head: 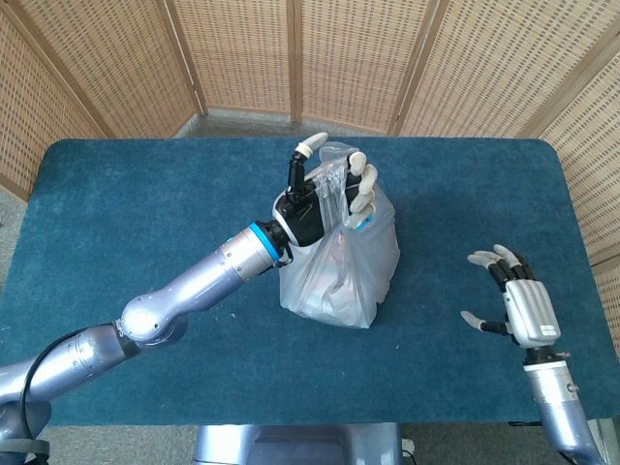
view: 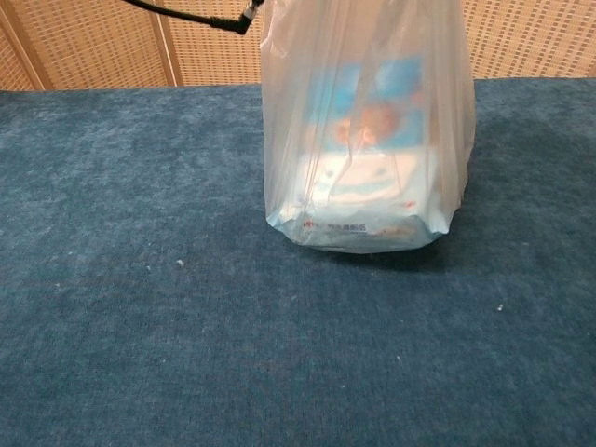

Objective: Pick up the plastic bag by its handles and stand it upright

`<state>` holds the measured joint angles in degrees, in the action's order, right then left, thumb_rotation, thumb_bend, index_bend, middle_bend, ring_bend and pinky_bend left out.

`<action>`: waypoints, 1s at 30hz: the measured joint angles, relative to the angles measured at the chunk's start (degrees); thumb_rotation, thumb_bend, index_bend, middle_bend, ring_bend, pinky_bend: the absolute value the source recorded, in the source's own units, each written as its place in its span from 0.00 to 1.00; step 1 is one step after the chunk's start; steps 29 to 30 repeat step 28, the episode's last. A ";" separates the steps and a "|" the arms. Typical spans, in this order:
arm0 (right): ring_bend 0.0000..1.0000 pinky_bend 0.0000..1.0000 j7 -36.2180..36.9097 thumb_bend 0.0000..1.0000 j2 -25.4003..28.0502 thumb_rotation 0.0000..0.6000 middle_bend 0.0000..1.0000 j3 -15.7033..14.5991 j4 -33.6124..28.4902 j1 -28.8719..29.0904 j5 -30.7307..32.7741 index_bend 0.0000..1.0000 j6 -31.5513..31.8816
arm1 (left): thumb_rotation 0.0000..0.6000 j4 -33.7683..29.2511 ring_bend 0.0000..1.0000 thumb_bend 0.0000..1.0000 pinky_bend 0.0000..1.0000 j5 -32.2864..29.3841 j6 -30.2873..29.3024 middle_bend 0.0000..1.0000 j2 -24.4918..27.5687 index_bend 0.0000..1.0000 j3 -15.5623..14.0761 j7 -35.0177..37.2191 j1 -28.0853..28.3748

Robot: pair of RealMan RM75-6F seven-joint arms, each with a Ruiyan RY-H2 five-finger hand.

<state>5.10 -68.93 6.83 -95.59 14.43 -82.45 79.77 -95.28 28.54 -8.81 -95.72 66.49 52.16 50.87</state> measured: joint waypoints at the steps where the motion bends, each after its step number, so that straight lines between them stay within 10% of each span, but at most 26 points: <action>1: 0.11 0.09 -0.74 0.13 -0.05 1.00 0.22 -0.45 0.08 -0.64 0.03 0.23 0.46 | 0.00 -0.58 0.71 0.41 0.76 -0.16 -0.93 0.64 0.74 0.61 -0.07 0.09 0.22; 30: 0.11 0.09 2.15 0.13 -3.22 1.00 0.22 -3.03 4.15 -6.36 -1.65 0.23 4.62 | 0.00 -4.46 0.75 0.49 0.78 -5.10 -10.97 0.69 10.05 0.68 -2.93 4.46 7.33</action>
